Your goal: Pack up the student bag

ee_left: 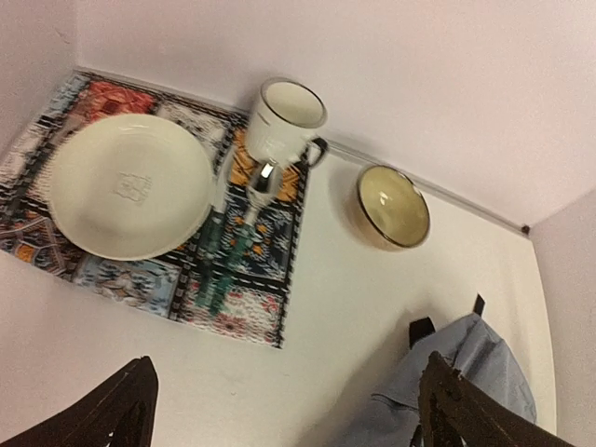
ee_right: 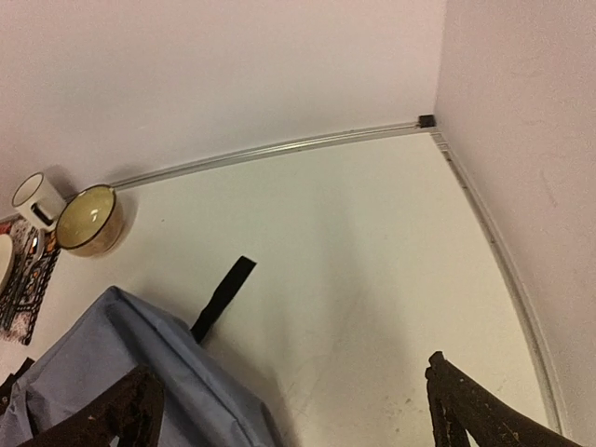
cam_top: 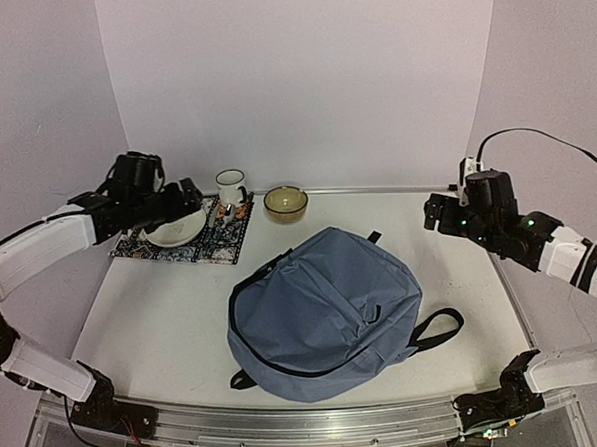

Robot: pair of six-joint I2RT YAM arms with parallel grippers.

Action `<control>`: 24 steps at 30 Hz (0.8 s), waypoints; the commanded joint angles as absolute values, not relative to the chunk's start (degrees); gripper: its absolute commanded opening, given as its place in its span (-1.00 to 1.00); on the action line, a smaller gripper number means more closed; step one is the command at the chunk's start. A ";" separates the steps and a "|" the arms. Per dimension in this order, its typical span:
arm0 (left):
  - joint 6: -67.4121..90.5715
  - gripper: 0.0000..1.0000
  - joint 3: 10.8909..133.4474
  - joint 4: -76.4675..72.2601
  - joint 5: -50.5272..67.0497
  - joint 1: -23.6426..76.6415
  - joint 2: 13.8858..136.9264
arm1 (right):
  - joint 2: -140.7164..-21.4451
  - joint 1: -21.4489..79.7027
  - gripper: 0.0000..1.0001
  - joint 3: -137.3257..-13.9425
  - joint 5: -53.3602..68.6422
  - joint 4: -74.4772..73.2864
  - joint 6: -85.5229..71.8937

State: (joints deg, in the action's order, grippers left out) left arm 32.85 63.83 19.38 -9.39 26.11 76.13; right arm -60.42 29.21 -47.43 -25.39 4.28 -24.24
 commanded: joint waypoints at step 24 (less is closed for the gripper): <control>22.11 0.99 45.29 27.87 -27.20 17.34 31.47 | -19.52 26.64 0.97 -34.68 -35.22 -9.74 -18.62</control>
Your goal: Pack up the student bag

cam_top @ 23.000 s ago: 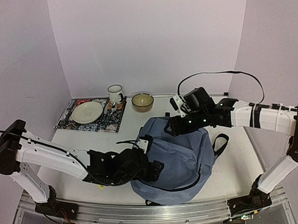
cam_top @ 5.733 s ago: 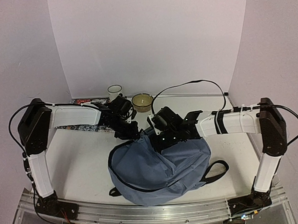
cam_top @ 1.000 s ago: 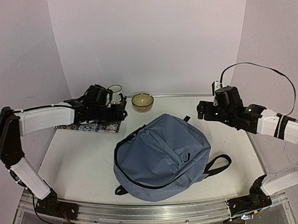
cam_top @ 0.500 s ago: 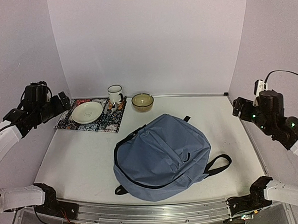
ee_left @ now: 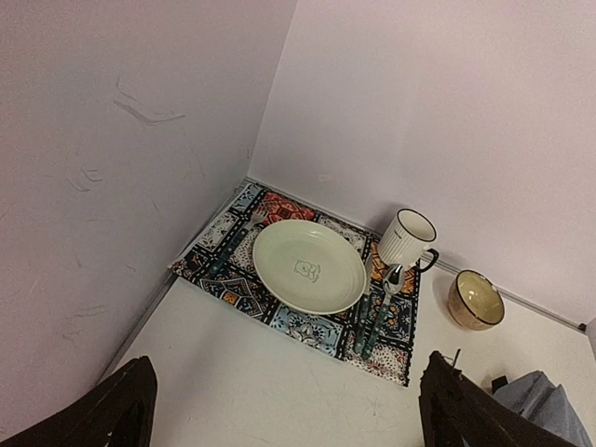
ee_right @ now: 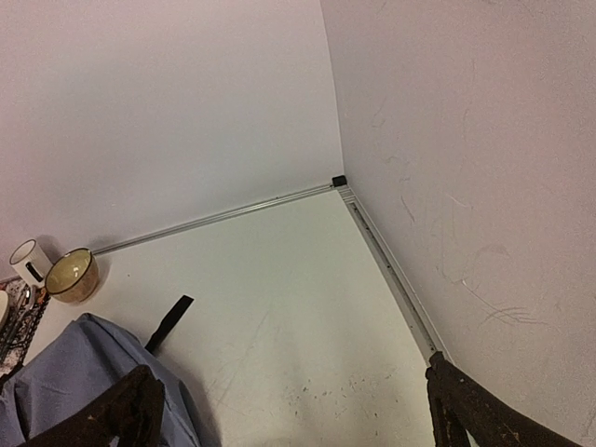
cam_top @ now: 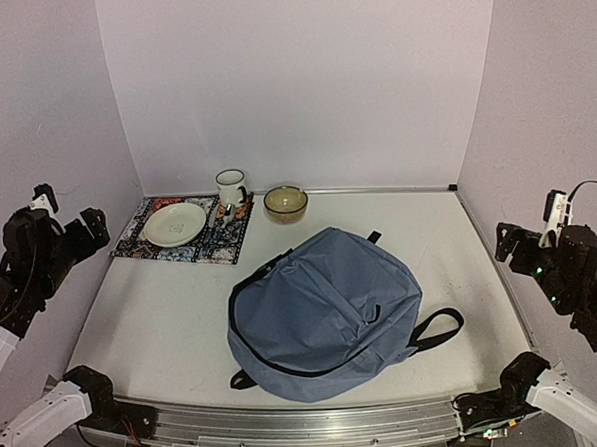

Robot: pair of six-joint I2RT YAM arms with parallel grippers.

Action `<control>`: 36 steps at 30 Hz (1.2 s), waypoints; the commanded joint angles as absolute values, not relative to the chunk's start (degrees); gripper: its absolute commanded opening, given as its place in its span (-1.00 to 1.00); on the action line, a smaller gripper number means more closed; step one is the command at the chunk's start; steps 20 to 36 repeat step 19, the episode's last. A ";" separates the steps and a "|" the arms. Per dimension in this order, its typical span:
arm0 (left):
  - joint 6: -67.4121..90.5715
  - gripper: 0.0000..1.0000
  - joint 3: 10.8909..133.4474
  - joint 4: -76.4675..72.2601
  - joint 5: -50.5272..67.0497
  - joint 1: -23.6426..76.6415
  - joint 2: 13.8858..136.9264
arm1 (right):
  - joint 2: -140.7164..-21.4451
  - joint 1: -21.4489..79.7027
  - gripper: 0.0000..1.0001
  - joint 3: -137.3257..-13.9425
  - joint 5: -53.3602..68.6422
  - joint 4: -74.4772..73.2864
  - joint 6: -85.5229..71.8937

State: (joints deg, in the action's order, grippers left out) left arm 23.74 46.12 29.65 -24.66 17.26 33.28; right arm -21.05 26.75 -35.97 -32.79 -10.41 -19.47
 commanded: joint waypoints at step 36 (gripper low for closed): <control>20.86 0.99 43.36 25.83 -27.20 17.32 27.93 | -15.92 26.69 0.96 -33.68 -35.95 -9.23 -18.77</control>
